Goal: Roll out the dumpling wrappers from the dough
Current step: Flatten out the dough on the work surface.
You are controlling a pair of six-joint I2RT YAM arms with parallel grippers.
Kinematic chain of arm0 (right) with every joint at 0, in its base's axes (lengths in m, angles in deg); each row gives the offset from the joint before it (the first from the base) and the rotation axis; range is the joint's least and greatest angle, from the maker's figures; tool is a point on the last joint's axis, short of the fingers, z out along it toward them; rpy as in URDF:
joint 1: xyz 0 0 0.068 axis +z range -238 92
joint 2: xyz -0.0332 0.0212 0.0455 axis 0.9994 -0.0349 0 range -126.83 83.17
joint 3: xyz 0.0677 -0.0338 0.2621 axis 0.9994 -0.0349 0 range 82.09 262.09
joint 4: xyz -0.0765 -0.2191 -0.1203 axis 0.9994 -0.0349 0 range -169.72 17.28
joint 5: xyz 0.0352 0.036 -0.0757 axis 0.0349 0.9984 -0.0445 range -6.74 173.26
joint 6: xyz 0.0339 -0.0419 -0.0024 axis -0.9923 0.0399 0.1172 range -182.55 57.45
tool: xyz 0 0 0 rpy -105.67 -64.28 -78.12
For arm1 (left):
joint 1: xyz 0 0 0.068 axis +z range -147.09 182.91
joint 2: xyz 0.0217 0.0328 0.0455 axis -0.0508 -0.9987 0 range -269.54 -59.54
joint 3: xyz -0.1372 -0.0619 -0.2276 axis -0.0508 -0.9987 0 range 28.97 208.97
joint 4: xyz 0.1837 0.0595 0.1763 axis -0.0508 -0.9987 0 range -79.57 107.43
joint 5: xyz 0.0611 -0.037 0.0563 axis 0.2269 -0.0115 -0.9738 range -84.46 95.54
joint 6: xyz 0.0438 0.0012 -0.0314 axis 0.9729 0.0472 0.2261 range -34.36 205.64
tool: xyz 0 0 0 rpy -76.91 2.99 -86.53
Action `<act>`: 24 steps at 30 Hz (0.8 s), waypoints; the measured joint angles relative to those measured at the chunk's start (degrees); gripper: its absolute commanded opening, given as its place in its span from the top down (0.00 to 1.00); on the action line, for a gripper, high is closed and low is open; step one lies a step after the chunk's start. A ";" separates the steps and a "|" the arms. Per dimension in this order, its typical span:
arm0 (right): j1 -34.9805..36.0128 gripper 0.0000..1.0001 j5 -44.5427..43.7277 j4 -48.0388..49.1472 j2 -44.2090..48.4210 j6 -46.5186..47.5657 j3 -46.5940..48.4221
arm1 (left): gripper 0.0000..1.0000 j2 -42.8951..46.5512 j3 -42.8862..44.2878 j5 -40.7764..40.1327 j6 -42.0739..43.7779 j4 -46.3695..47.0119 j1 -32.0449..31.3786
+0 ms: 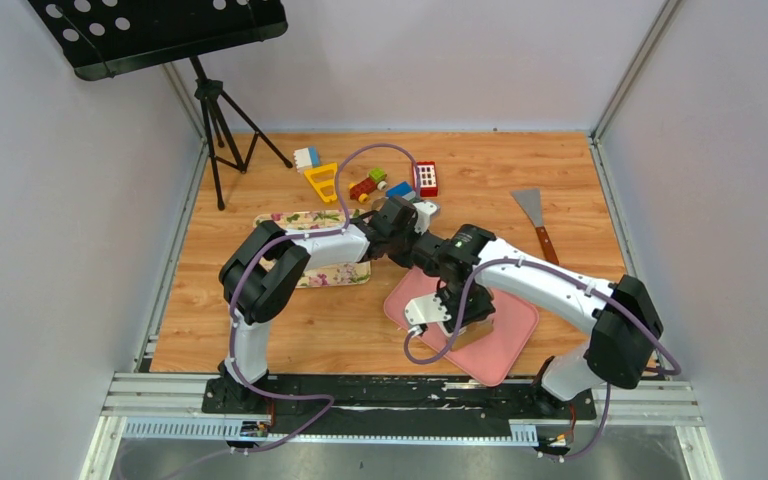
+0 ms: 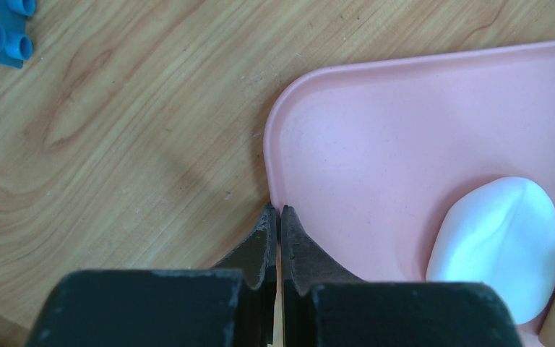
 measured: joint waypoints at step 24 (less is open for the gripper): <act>-5.40 1.00 -3.10 4.96 2.36 -7.04 9.27 | 1.00 0.00 0.00 -0.09 -0.04 -0.02 0.00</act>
